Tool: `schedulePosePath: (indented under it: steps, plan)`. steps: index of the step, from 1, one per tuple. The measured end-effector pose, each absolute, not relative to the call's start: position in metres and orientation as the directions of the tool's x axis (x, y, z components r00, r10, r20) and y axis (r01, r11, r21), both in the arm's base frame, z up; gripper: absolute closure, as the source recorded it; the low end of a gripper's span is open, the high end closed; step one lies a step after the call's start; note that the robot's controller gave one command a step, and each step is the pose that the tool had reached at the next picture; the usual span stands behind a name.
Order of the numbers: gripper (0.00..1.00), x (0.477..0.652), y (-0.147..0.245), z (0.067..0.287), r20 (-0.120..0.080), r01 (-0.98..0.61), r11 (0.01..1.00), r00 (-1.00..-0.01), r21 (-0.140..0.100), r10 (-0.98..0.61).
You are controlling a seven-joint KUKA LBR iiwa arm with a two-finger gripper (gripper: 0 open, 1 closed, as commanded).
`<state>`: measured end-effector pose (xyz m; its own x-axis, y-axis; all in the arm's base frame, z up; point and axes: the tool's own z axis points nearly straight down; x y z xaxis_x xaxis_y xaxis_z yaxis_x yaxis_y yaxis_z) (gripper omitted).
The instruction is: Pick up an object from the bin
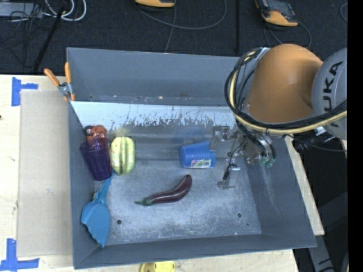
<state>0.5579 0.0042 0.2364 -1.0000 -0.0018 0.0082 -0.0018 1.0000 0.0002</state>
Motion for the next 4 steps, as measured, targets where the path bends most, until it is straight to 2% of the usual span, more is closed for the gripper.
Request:
schedulePosePath:
  steps: [1, 2, 3, 4]
  plan:
    - [0.00, 0.559, 0.004, 0.241, 0.000, -0.002, 1.000, -1.000, 0.000, -0.002]
    - [0.00, 0.555, 0.024, 0.195, -0.007, -0.017, 1.000, -1.000, -0.001, -0.017]
    - [0.00, 0.551, 0.047, 0.137, 0.003, -0.037, 0.999, -0.999, 0.001, -0.037]
    - [0.00, 0.554, 0.066, 0.100, 0.000, -0.141, 0.990, -0.990, 0.000, -0.141]
